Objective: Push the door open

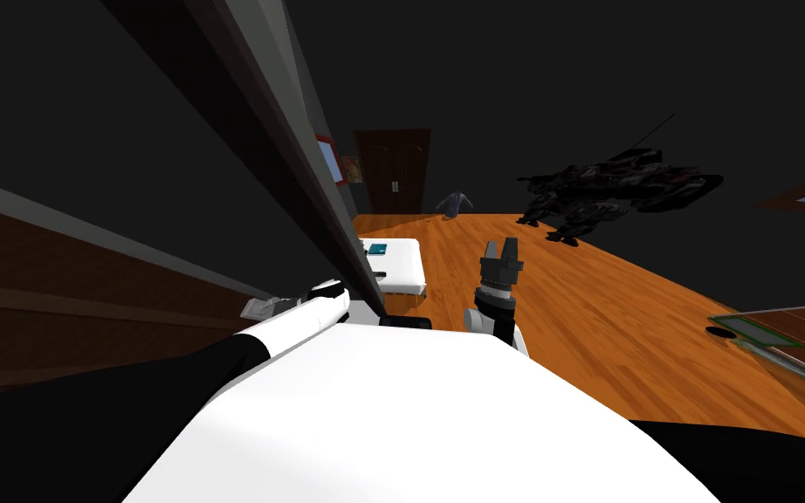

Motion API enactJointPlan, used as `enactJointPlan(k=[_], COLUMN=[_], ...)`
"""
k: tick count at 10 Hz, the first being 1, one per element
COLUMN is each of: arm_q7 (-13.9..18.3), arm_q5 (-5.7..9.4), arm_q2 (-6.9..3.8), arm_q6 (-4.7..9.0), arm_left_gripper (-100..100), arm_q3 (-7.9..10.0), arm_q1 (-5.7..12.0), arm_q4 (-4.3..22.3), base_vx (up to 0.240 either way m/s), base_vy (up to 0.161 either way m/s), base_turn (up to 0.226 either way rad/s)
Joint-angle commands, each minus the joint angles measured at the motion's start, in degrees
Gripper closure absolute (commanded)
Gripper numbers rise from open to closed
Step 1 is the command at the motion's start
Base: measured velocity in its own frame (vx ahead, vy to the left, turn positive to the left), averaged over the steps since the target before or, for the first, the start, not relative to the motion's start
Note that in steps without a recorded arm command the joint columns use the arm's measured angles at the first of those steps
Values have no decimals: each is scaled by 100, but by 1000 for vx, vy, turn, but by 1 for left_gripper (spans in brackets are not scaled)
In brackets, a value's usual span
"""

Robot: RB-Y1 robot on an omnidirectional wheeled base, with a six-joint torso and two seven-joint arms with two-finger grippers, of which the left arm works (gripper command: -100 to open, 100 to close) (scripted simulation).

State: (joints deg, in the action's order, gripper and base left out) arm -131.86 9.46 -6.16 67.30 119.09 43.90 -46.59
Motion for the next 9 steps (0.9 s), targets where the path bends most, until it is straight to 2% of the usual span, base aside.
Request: enactJointPlan(k=[1, 6, 8, 9], arm_q7=[4, 4, 3, 3], arm_q5=[-6, -6, 29, 37], arm_q2=[-5, -5, 9, 10], arm_q6=[-4, -4, 121, 152], arm_left_gripper=[-100, -100, -100, -100], arm_q3=[-11, -11, -282, -338], arm_q1=[7, 7, -9, -10], arm_q4=[31, 31, 41, 50], base_vx=[-6, -2, -52, -67], base_vy=[8, 3, 27, 64], base_turn=[-23, -7, 2, -24])
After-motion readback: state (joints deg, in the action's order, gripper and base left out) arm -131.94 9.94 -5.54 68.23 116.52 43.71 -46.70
